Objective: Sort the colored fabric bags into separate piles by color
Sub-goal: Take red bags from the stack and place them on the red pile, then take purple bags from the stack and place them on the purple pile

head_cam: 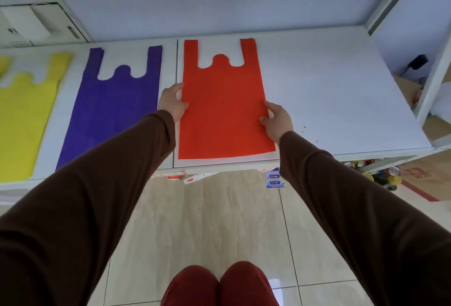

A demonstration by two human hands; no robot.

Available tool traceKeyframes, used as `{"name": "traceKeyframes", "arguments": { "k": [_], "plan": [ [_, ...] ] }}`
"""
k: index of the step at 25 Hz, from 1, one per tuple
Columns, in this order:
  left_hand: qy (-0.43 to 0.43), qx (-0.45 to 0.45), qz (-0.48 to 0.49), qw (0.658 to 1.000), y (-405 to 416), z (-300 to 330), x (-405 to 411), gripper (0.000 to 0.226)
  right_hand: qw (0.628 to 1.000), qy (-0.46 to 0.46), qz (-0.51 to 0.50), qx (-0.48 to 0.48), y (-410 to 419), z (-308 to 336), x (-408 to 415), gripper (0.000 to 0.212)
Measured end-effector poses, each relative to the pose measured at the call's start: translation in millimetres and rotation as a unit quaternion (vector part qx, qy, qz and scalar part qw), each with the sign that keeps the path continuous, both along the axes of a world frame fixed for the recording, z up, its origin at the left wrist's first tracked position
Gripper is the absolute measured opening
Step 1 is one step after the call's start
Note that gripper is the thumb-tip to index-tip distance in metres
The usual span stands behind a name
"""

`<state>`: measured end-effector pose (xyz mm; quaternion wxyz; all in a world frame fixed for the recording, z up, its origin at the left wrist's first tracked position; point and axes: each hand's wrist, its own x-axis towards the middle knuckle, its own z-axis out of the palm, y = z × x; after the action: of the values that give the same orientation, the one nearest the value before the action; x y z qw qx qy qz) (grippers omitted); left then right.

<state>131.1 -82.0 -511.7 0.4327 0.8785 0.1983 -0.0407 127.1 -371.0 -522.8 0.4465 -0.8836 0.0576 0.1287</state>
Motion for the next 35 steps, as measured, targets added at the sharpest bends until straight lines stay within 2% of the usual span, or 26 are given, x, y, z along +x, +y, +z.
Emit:
{"name": "traceKeyframes", "arguments": {
  "k": [4, 8, 16, 21, 27, 31, 35],
  "plan": [
    [0.063, 0.047, -0.019, 0.997, 2.9, 22.1, -28.1, 0.052, 0.996, 0.007, -0.033, -0.086, -15.7, 21.3, -25.7, 0.047],
    [0.095, 0.042, -0.093, 0.99, -12.3, 91.4, -96.1, 0.037, 0.997, -0.009, 0.006, -0.073, -29.1, 93.6, -81.7, 0.041],
    [-0.022, 0.085, -0.21, 0.974, -30.9, 315.4, -220.5, 0.029, 0.978, -0.113, 0.165, -0.064, -6.6, 311.8, -197.5, 0.036],
    [-0.114, 0.158, -0.261, 0.946, -4.9, 411.5, -275.4, 0.029, 0.945, -0.209, 0.23, -0.099, 13.3, 412.2, -239.7, 0.032],
    [-0.202, 0.225, -0.278, 0.912, 39.4, 477.7, -236.4, 0.031, 0.93, -0.286, 0.202, -0.111, 43.2, 483.1, -205.4, 0.031],
    [-0.2, 0.229, -0.27, 0.914, 52.4, 491.2, -177.4, 0.031, 0.933, -0.286, 0.168, -0.141, 55.5, 491.3, -145.9, 0.032],
    [-0.173, 0.243, -0.271, 0.915, 67.4, 485.4, -116.5, 0.033, 0.944, -0.243, 0.133, -0.178, 70.5, 483.4, -77.8, 0.034]
  ]
}}
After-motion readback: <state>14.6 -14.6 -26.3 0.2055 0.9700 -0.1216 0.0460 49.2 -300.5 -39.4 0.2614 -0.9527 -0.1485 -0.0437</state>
